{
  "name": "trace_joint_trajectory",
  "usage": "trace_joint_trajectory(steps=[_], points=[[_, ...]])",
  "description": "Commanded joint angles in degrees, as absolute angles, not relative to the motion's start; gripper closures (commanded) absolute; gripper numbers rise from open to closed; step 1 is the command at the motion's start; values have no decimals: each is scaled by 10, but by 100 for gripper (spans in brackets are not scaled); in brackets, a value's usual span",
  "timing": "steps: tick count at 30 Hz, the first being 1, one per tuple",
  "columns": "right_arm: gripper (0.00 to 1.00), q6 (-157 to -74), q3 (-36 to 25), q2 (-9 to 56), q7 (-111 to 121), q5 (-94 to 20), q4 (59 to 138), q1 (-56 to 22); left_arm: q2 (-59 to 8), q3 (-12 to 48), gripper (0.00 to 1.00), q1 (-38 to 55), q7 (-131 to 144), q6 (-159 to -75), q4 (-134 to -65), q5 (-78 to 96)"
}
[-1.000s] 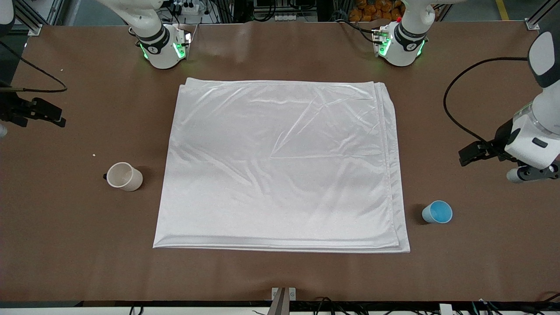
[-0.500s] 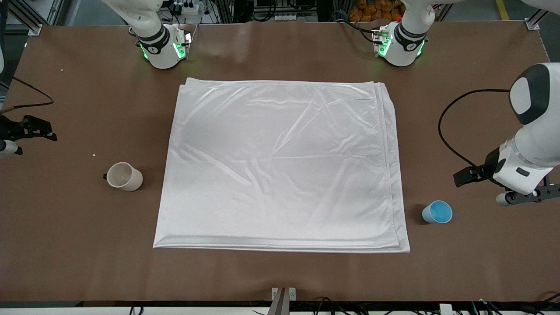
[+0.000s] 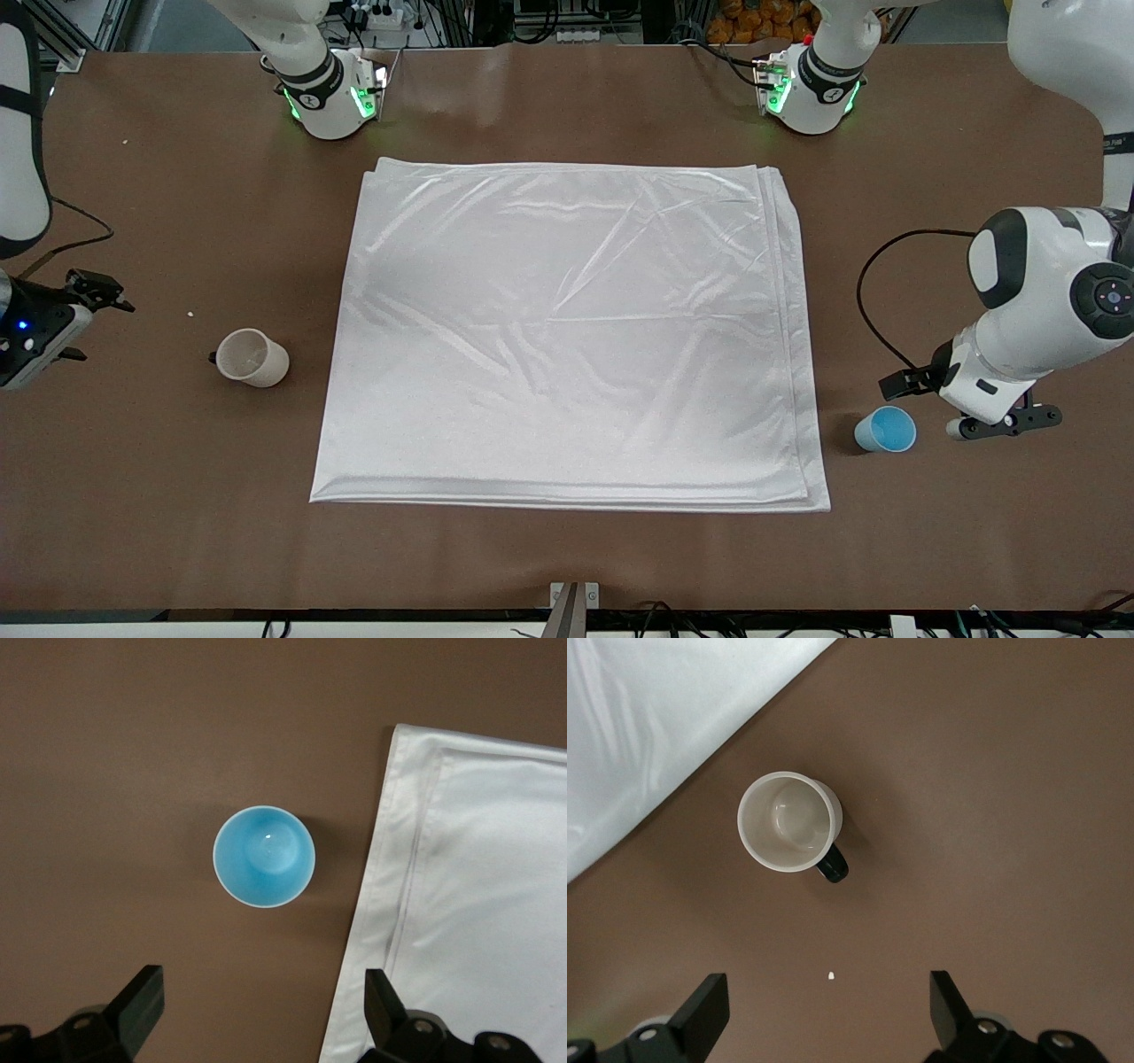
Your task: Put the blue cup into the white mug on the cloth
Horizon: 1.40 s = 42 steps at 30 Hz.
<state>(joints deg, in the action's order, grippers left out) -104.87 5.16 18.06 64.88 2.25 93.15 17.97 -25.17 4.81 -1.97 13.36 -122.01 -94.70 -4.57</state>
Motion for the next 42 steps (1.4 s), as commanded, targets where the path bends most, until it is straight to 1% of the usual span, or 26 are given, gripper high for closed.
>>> trace_joint_trajectory(steps=[1, 13, 17, 21, 29, 35, 42], points=[[0, -1086, 57, 192, 723, 40, 952, 179, -272, 50, 0, -33, 128, -1247, -947, -61], [0, -1208, 57, 192, 816, 38, 1048, 184, -333, 50, 0, -44, 123, -1318, -941, -81], [0, -1249, 58, 197, 843, 37, 1073, 185, -343, 50, 0, -40, 111, -1324, -940, -97], [0, -1287, 59, 208, 883, 33, 1091, 185, -349, 50, 0, -65, 100, -1326, -936, -102], [0, -1309, 59, 243, 944, 25, 1092, 188, -367, 52, 0, -87, 42, -1361, -935, -92], [0, -1331, 60, 266, 993, 24, 1092, 194, -377, 54, 0, -84, 45, -1361, -933, -91], [0, -1336, 61, 283, 998, 18, 1092, 191, -380, 54, 0, -79, 43, -1361, -925, -91]])
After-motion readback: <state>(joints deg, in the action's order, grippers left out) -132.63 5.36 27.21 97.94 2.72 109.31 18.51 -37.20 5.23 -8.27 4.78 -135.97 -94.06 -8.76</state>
